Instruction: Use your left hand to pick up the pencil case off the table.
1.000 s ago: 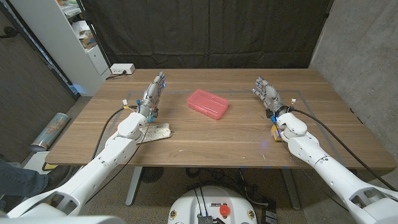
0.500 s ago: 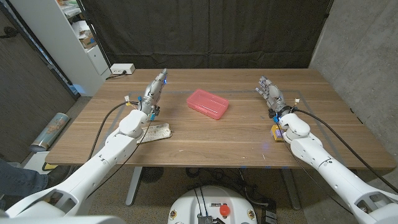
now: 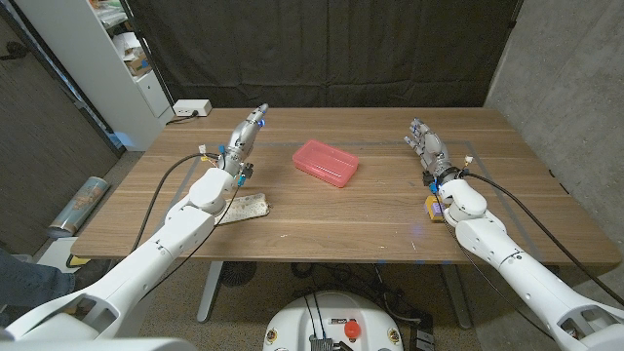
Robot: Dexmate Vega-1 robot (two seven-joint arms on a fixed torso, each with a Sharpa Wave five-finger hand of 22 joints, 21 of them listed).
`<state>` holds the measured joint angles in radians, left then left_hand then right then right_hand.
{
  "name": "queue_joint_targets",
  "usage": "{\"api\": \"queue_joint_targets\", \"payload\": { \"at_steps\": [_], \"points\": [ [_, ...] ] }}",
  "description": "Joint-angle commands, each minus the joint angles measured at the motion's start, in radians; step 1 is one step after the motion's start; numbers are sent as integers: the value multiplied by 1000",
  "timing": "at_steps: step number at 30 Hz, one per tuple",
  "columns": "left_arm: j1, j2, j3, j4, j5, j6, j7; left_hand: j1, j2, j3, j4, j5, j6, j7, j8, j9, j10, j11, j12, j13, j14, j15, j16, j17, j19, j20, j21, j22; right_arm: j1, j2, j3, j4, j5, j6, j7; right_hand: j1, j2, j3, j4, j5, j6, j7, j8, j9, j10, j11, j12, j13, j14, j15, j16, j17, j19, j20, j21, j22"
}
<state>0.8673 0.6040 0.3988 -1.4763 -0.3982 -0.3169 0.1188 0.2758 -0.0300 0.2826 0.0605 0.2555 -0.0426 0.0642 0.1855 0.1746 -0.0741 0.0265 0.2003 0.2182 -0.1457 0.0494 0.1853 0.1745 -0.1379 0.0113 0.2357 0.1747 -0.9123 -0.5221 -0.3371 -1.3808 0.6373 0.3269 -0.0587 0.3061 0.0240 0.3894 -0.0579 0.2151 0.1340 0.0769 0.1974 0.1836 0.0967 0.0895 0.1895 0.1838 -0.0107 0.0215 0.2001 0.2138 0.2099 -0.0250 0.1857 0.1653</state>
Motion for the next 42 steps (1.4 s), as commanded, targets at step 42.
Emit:
{"api": "queue_joint_targets", "payload": {
  "at_steps": [42],
  "points": [
    [-74,14,53,43,443,-146,150,38,3,-1,-32,9,85,-16,25,6,75,-24,31,-13,79,-14,19,6,51,11,-8,2,-50,7,20,-65,-33,15,-80,0,17,-3,-10,7,11,-6,1,5,7,-1,6,3,0,1,3,-1,-5,3,3,4]
  ]
}}
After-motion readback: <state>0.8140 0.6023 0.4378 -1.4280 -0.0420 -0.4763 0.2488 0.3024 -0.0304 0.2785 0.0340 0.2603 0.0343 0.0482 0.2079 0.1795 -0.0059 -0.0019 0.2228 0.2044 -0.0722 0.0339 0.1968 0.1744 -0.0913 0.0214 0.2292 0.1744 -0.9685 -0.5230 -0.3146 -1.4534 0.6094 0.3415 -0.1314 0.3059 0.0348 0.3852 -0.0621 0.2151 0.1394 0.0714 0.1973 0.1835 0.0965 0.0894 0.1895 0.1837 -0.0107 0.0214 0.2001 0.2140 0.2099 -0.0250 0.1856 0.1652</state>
